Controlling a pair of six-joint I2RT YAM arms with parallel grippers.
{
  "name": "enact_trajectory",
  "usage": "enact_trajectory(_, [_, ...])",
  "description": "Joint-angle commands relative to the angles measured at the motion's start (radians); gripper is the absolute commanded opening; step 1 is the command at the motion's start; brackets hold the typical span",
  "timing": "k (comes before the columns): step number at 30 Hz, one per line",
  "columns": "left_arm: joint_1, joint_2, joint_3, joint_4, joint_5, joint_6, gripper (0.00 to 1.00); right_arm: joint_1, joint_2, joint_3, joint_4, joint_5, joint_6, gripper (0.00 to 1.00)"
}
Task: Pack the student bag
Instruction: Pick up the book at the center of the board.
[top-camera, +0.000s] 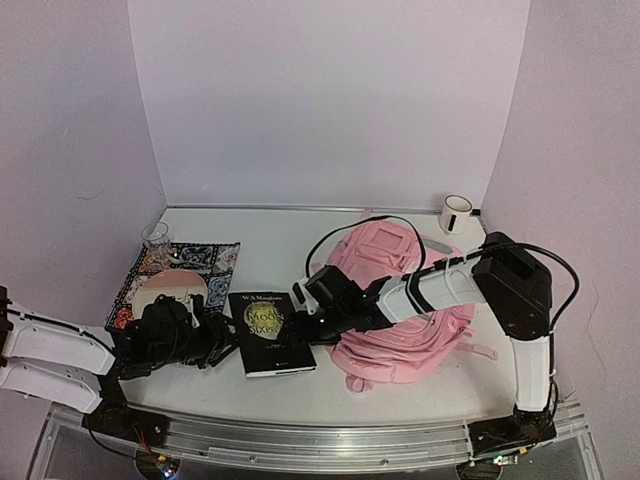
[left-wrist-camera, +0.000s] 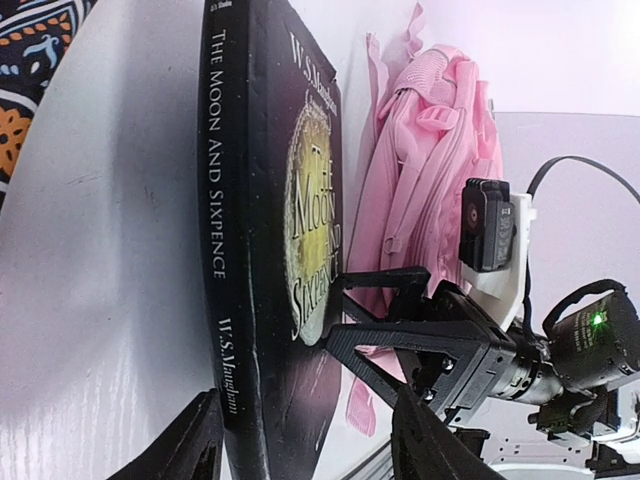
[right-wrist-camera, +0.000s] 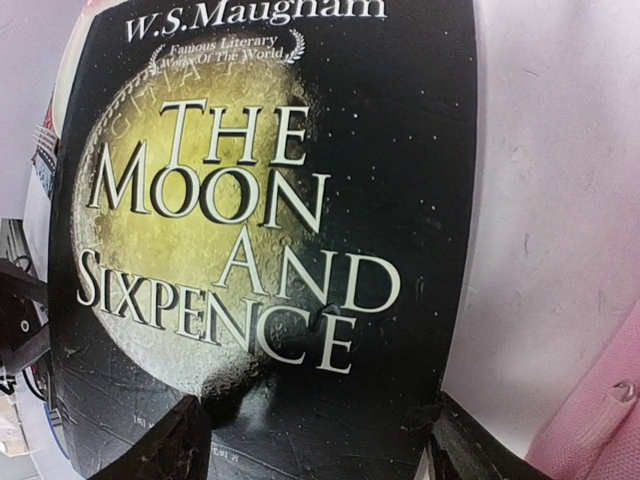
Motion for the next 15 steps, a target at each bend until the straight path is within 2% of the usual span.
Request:
enact_trajectory(1, [-0.04,0.047,0.059,0.367,0.036,-0.009,0.57,0.04,-0.035,-0.025,0.052,-0.151,0.007,0.71])
enact_trajectory(8, [-0.07,0.161,0.092,0.48,0.041,-0.013,0.49,0.036,-0.031,-0.032,0.104,-0.196,0.027,0.71])
enact_trajectory(11, [-0.088,0.204,0.096,0.585,0.041,-0.008,0.5,0.034,-0.024,-0.029,0.136,-0.231,0.039,0.7])
enact_trajectory(15, [-0.096,0.25,0.116,0.61,0.039,0.017,0.52,0.034,-0.031,-0.02,0.155,-0.259,0.041,0.7])
